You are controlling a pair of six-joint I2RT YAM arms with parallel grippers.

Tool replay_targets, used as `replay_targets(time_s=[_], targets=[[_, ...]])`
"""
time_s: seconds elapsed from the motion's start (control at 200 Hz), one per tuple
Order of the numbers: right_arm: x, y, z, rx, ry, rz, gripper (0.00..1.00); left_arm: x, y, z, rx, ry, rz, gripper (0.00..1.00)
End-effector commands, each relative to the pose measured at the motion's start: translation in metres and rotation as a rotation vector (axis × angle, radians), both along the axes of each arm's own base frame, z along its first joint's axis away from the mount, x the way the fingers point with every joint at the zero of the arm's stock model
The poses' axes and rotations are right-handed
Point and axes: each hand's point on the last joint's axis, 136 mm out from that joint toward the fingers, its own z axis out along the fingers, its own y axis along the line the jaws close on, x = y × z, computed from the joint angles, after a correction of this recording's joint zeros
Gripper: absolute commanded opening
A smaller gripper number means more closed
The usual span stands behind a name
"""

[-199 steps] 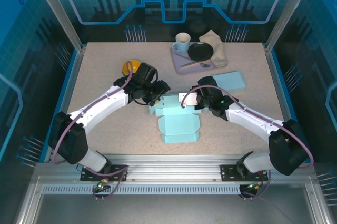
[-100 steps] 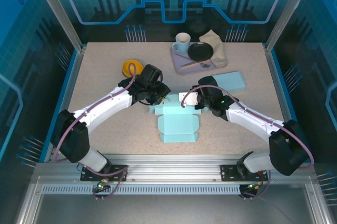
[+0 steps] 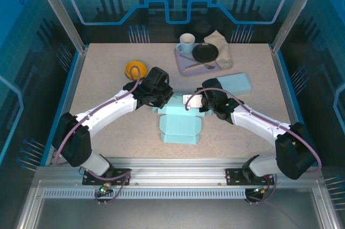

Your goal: Fold the paper box

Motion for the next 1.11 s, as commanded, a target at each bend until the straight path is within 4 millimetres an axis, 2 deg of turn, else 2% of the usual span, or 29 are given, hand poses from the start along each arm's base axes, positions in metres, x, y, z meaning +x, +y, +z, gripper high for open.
replay_targets(time_s=[0.0, 0.065, 0.13, 0.21, 0.285, 0.43, 0.57, 0.69, 0.87, 1.1], targets=[[0.000, 0.012, 0.010, 0.043, -0.031, 0.038, 0.00, -0.004, 0.010, 0.006, 0.070, -0.045, -0.034, 0.16], [0.004, 0.010, 0.011, 0.051, -0.031, 0.023, 0.00, -0.006, 0.019, 0.013, 0.104, -0.073, -0.066, 0.41], [0.007, 0.008, 0.013, 0.062, -0.031, 0.008, 0.00, -0.010, 0.029, 0.022, 0.132, -0.112, -0.114, 0.51], [0.010, 0.005, 0.014, 0.074, -0.025, -0.008, 0.00, -0.020, 0.038, 0.027, 0.164, -0.155, -0.182, 0.51], [0.011, 0.004, 0.014, 0.084, -0.020, -0.017, 0.00, -0.031, 0.040, 0.026, 0.162, -0.211, -0.260, 0.48], [0.014, 0.003, 0.012, 0.109, -0.001, -0.030, 0.00, -0.052, 0.015, 0.012, 0.020, -0.341, -0.418, 0.38], [0.015, 0.002, 0.011, 0.115, 0.008, -0.033, 0.00, -0.063, 0.003, -0.006, 0.051, -0.438, -0.543, 0.37], [0.015, 0.001, 0.010, 0.118, 0.012, -0.032, 0.00, -0.059, 0.000, -0.012, 0.131, -0.491, -0.602, 0.40], [0.013, 0.001, 0.009, 0.120, 0.018, -0.026, 0.00, -0.042, 0.022, -0.045, 0.337, -0.451, -0.597, 0.54], [0.013, -0.001, 0.012, 0.127, 0.017, -0.025, 0.00, -0.039, 0.039, -0.073, 0.418, -0.421, -0.597, 0.59]])
